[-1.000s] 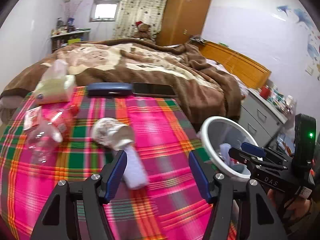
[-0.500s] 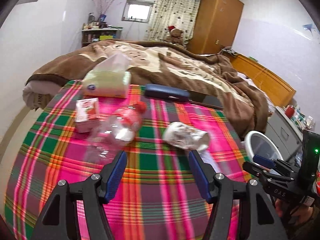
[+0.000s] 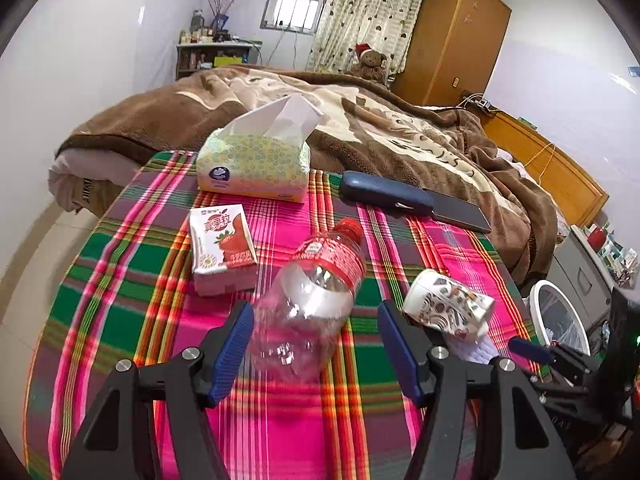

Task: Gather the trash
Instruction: 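Grasp the white foam net with the right tool while the left tool grasps the clear Coca-Cola bottle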

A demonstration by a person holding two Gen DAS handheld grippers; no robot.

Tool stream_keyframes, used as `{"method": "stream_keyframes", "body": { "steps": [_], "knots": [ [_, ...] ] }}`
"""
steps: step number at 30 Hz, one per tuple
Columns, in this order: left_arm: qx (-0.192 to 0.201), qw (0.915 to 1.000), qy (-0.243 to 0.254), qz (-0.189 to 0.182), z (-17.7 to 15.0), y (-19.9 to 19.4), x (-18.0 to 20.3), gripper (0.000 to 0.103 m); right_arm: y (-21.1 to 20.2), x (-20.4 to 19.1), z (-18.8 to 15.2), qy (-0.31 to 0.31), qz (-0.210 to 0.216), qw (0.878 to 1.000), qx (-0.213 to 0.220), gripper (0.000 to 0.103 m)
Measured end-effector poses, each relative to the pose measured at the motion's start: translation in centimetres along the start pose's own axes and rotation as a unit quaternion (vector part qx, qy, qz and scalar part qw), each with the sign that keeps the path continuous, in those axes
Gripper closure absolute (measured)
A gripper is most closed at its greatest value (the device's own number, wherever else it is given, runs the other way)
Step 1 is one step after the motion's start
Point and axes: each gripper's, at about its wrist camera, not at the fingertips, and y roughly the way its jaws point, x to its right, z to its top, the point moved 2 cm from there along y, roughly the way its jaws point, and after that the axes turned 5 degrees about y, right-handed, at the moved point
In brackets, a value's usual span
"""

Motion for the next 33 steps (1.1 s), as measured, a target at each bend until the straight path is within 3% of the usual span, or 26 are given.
{"method": "stream_keyframes", "body": {
  "steps": [24, 28, 33],
  "knots": [
    [-0.087, 0.9945, 0.051, -0.03, 1.0, 7.9, 0.7, 0.037, 2.6, -0.9, 0.1, -0.008, -0.001, 1.0, -0.028, 0.046],
    [-0.089, 0.9938, 0.062, -0.023, 0.6, 8.3, 1.4, 0.037, 2.5, -0.9, 0.1, -0.008, -0.003, 1.0, -0.026, 0.063],
    [-0.088, 0.9946, 0.048, -0.027, 0.4, 8.1, 1.4, 0.041, 2.3, -0.8, -0.1, -0.01, 0.0, 1.0, -0.027, 0.068]
  ]
}}
